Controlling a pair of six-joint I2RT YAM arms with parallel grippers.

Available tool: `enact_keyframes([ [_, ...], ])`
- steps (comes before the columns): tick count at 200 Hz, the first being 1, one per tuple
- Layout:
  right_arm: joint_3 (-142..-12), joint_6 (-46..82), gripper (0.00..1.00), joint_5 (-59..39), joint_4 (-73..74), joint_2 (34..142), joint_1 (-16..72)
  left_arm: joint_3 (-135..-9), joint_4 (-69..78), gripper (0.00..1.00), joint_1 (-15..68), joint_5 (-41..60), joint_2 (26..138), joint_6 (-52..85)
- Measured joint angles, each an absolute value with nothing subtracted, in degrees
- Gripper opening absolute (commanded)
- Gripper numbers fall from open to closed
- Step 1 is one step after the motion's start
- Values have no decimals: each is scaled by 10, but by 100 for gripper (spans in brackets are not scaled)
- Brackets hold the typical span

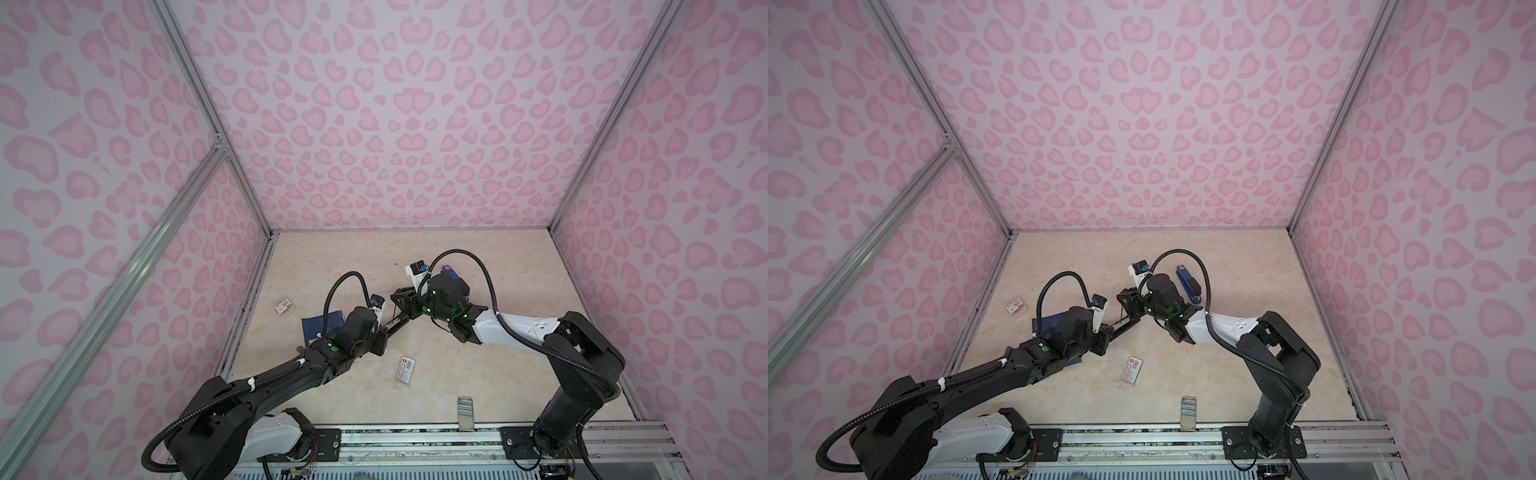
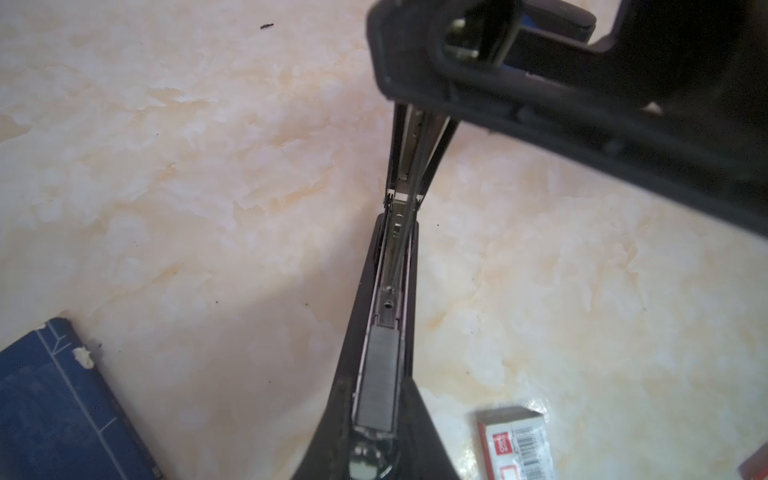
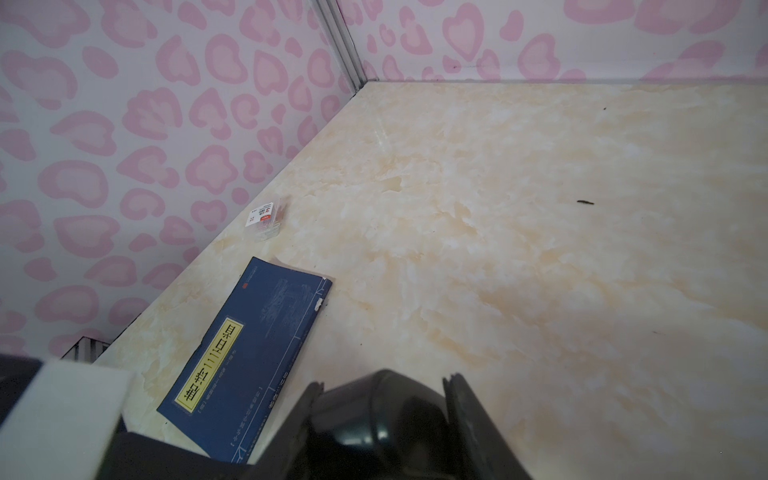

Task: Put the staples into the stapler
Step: 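Swing the stapler's top down onto the base with the right gripper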

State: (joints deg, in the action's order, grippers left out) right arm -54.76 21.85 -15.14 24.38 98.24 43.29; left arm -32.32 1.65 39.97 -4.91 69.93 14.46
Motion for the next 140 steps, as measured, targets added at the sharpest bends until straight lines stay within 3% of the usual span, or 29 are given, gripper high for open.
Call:
enact_keyframes([
  [140,-554,201,47,-139,218,980,448,-352,36,5,400,-61,703,134],
])
